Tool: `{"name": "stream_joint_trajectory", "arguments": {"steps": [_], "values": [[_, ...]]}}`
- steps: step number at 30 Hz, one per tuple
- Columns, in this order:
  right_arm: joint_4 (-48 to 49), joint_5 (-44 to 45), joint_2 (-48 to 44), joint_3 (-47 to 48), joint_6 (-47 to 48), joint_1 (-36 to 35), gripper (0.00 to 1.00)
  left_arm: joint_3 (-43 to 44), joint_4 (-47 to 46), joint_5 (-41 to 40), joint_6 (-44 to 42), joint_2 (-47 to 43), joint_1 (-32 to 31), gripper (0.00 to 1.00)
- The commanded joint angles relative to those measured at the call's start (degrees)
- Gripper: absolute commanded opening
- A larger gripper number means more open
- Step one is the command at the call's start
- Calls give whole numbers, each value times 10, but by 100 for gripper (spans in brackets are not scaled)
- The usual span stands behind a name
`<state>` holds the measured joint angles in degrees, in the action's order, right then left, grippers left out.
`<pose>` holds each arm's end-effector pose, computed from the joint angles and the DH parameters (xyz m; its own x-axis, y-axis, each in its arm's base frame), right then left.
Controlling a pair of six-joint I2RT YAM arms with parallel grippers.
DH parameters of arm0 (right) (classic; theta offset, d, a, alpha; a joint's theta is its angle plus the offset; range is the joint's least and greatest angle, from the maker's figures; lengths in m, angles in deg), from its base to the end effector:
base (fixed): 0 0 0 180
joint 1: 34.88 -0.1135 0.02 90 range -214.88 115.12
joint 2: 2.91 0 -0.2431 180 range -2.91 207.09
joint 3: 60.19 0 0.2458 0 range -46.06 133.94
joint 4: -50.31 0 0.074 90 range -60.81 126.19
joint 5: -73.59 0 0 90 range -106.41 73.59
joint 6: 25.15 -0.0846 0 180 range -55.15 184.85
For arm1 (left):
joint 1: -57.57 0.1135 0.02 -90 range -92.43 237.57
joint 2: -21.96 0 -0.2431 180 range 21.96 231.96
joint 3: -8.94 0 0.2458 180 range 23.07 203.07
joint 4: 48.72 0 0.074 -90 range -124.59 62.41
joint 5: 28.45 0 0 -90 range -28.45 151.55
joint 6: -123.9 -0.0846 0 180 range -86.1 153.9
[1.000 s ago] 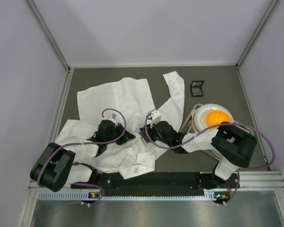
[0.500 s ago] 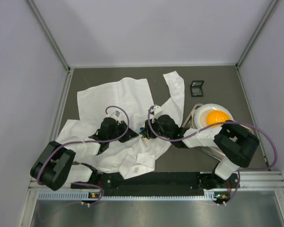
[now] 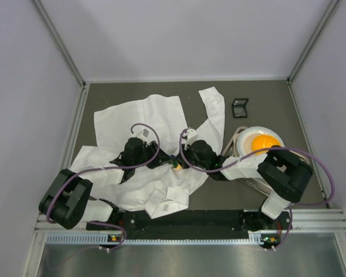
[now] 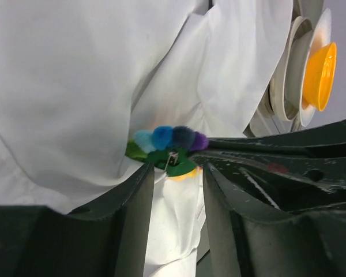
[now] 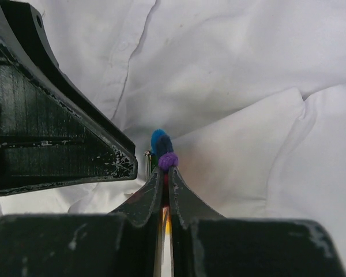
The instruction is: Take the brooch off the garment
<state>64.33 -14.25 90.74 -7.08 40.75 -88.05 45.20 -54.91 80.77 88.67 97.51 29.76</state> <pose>0.2208 0.2895 0.1256 -0.5627 -0.0706 -0.8237 -0.6024 0.7174 0.3500 0.2333 -0.1546 0.1092 -0.8377 -0.4302 -0.3364 0.0003 0.6157 -0.7880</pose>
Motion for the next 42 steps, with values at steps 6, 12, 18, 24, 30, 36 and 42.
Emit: {"name": "stream_joint_trajectory", "arguments": {"steps": [6,12,18,24,30,36,42], "values": [[53,7,8,-4,15,1,0,70,84,-13,-69,1,-2,41],[60,2,7,-9,16,1,0,85,111,-16,-98,5,-3,33],[63,0,7,-10,19,1,0,94,88,14,-112,32,-3,33],[66,-5,7,-9,22,1,0,105,80,22,-123,66,-3,31],[65,-10,10,-7,25,1,0,111,72,20,-128,72,-2,26],[64,-17,15,-4,27,0,0,116,67,31,-127,78,-3,27],[67,-20,14,-4,28,1,0,118,58,35,-117,86,-3,26]]}}
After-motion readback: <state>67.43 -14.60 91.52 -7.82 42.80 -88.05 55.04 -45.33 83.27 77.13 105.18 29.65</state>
